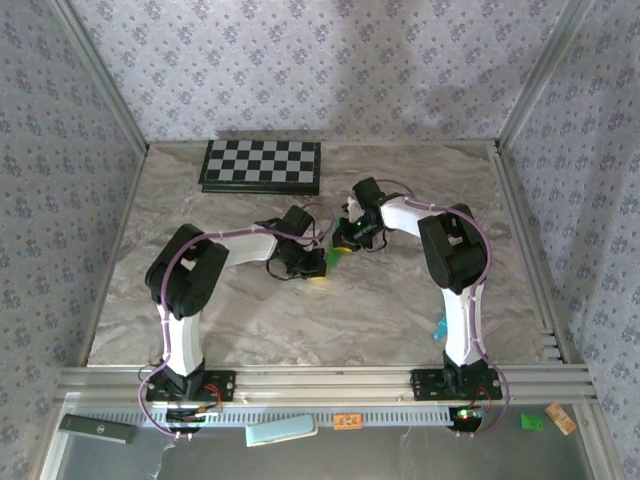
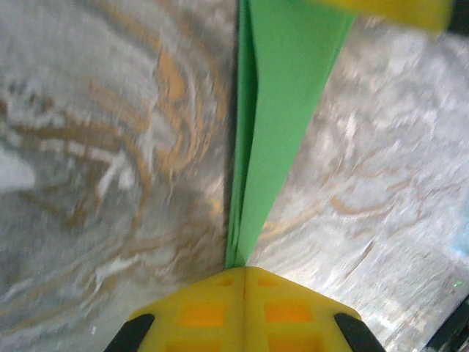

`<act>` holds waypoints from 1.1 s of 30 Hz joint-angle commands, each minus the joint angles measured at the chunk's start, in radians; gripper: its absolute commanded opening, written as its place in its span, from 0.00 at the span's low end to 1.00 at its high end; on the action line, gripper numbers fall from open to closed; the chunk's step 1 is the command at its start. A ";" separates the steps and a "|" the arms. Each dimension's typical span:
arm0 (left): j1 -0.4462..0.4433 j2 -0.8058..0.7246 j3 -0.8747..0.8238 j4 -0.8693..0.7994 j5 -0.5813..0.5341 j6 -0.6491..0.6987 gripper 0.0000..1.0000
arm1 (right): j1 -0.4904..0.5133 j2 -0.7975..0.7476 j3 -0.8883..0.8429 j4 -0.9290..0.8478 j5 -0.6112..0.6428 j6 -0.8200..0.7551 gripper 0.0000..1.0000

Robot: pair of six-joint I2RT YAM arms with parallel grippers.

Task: Fold a paper plane with a square sheet of paper (pick it up from the middle)
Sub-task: Fold the wing for the fifth time at the center of the table.

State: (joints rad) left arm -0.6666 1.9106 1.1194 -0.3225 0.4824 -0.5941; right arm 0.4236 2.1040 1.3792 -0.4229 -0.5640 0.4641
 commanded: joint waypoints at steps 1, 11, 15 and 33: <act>-0.009 -0.033 -0.039 -0.206 -0.038 0.056 0.00 | -0.003 0.087 -0.036 -0.079 0.151 0.015 0.12; 0.037 -0.193 -0.085 0.053 0.005 -0.091 0.02 | 0.066 -0.014 -0.095 0.046 0.062 0.145 0.12; 0.035 -0.143 -0.091 0.130 0.015 -0.153 0.02 | 0.107 -0.037 -0.101 0.086 0.052 0.205 0.12; 0.041 -0.046 -0.084 0.099 -0.092 -0.161 0.00 | 0.102 -0.082 -0.111 0.167 -0.009 0.216 0.12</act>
State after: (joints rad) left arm -0.6300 1.8526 1.0389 -0.2089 0.4198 -0.7536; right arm 0.5362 2.0552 1.2846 -0.2531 -0.5690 0.6777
